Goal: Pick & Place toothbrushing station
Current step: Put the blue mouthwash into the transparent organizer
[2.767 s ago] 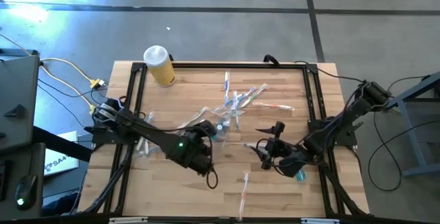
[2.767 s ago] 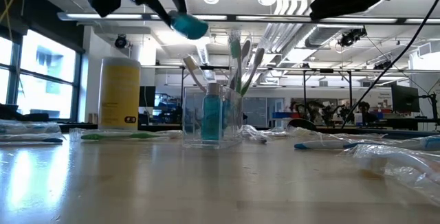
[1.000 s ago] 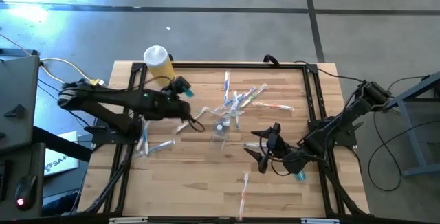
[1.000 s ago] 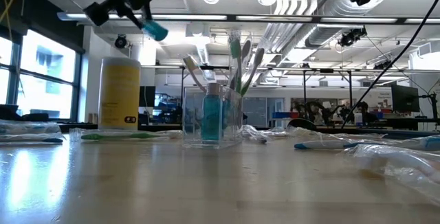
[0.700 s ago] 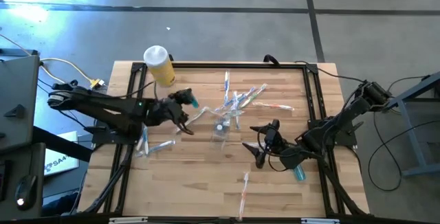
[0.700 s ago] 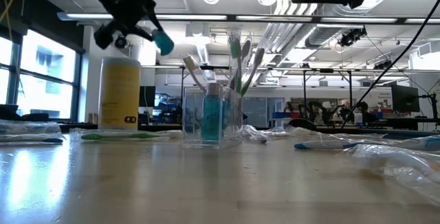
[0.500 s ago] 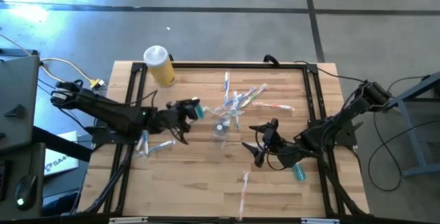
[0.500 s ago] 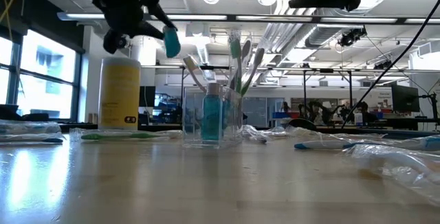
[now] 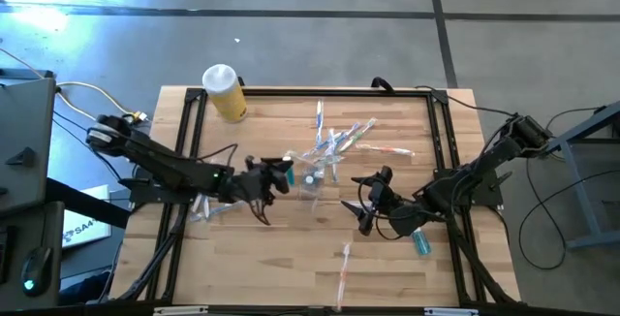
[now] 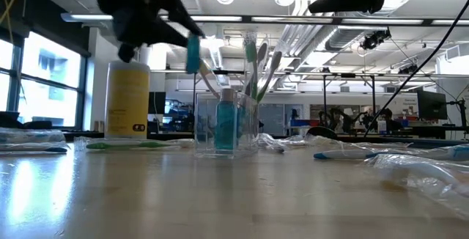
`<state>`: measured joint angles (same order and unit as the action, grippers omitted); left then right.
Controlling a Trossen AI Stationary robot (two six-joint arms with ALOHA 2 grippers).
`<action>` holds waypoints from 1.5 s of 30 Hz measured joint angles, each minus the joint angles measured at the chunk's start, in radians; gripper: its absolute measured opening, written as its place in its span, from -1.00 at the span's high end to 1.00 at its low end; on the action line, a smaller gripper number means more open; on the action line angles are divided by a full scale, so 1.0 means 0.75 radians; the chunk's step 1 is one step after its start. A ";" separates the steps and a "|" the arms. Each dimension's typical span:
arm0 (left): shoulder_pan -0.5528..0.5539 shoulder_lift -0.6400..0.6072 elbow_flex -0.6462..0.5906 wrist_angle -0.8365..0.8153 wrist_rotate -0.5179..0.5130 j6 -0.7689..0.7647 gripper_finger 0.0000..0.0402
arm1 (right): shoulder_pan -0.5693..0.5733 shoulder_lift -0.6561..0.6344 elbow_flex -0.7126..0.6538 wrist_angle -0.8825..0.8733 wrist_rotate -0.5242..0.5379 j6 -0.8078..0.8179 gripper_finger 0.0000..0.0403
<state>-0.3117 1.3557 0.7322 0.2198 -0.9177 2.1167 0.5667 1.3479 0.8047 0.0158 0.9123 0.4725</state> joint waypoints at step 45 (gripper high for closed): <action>0.247 0.251 0.092 0.182 0.199 0.089 0.58 | 0.017 0.001 0.000 -0.091 -0.002 -0.044 -0.62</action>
<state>-0.1261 1.5436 0.8013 0.3566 -0.7685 2.1834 0.5797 1.3483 0.8047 -0.0522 0.9105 0.4397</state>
